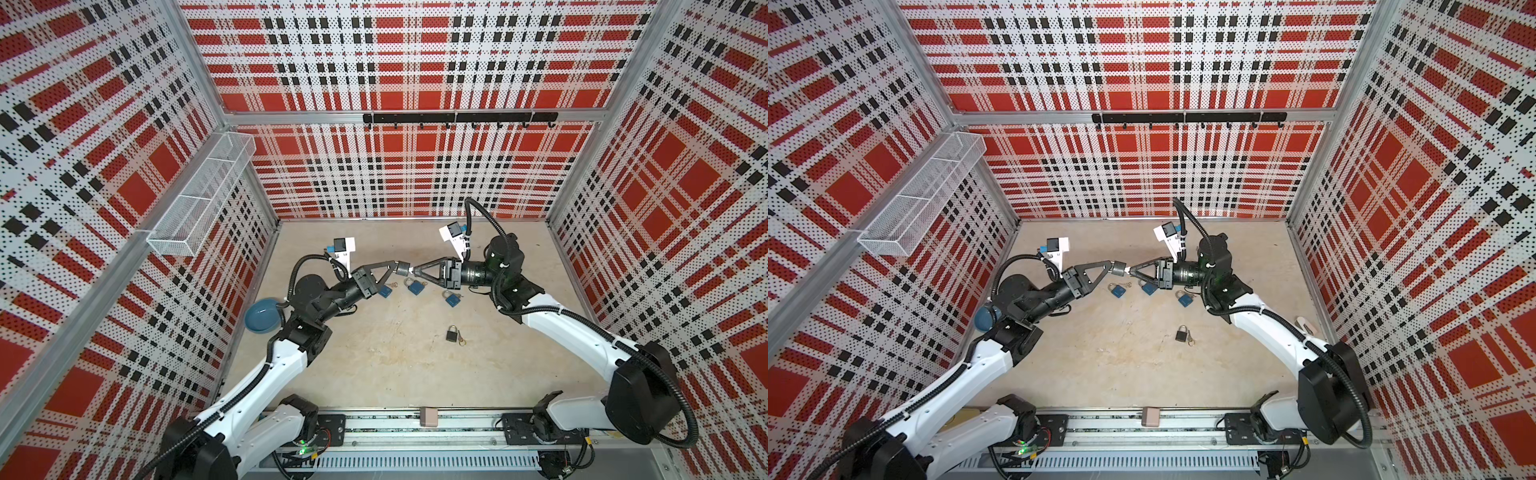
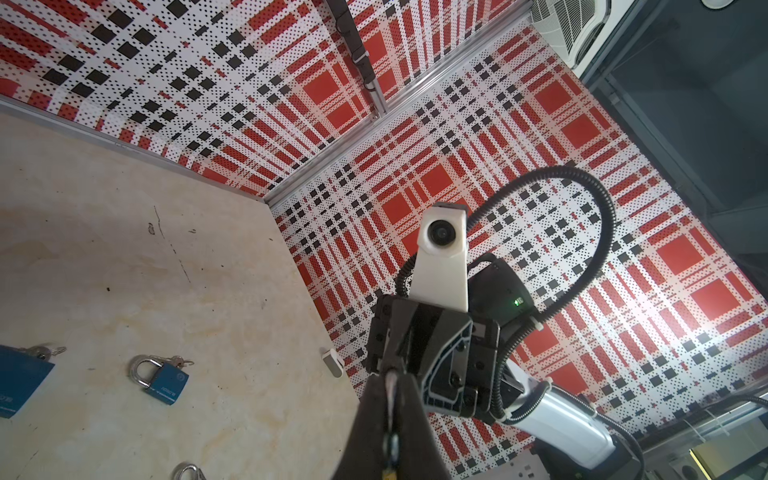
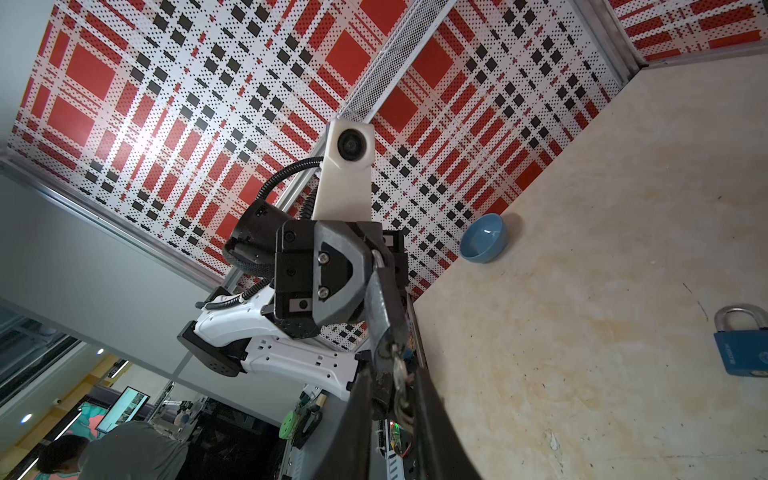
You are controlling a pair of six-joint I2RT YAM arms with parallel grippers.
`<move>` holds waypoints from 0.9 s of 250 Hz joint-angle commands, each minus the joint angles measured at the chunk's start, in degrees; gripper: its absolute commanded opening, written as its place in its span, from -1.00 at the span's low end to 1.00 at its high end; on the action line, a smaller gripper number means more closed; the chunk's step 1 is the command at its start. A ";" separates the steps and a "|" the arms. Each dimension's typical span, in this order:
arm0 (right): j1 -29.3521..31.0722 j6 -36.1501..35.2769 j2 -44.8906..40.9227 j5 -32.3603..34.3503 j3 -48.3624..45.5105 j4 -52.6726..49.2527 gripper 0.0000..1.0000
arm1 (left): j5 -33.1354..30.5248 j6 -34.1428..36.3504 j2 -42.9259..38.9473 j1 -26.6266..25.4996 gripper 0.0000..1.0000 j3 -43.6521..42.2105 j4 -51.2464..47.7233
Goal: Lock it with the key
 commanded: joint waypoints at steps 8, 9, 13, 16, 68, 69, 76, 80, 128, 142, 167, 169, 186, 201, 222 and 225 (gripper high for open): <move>0.18 0.88 0.61 -0.85 1.88 4.28 -0.64 | 0.62 -1.28 0.62 -0.52 -1.00 1.17 3.10; 0.19 0.90 0.61 -0.85 1.90 4.30 -0.64 | 0.62 -1.28 0.62 -0.51 -1.00 1.18 3.10; 0.19 0.92 0.62 -0.85 1.86 4.32 -0.66 | 0.64 -1.32 0.75 -0.62 -1.00 1.18 3.23; 0.20 0.97 0.68 -0.89 1.90 4.30 -0.67 | 0.63 -1.36 0.77 -0.65 -1.00 1.18 3.27; 0.19 1.10 0.95 -0.98 1.80 4.59 -0.96 | 0.44 -1.63 1.24 -0.85 -1.00 1.18 3.83; 0.19 1.14 0.95 -0.96 1.77 4.59 -0.97 | 0.49 -1.63 1.24 -0.81 -1.00 1.18 3.82; 0.18 1.11 0.94 -0.85 1.82 4.58 -1.00 | 0.46 -1.63 1.24 -0.86 -1.00 1.18 3.90; 0.19 1.14 0.96 -0.85 1.75 4.58 -1.00 | 0.47 -1.63 1.23 -0.82 -1.00 1.18 3.91; 0.18 1.03 0.56 -0.24 1.36 4.36 -1.00 | 0.27 -1.90 0.54 -0.03 -1.00 0.70 4.26; 0.18 0.61 0.32 -0.14 1.31 4.06 -1.00 | 0.42 -2.13 0.10 0.53 -1.00 0.58 4.32; 0.11 0.12 -0.05 -0.03 1.18 3.08 -1.00 | 0.79 -2.54 -0.76 2.05 -1.00 0.30 4.32; 0.09 0.04 -0.09 0.02 1.21 2.98 -1.00 | 0.79 -2.58 -0.84 2.21 -1.00 0.23 4.31; 0.02 -0.64 -0.46 0.38 1.05 1.76 -1.00 | 1.32 -3.01 -1.52 3.36 -1.00 0.12 4.30; -0.08 -1.35 -0.67 0.47 1.04 0.80 -1.00 | 1.75 -3.48 -2.03 4.43 -1.00 -0.05 4.25; -0.08 -1.62 -0.99 0.45 0.95 0.36 -1.00 | 2.42 -4.07 -2.83 5.60 -1.00 -0.14 4.26; -0.08 -1.62 -0.98 0.47 0.93 0.36 -1.00 | 2.48 -4.15 -2.91 5.75 -1.00 -0.14 4.30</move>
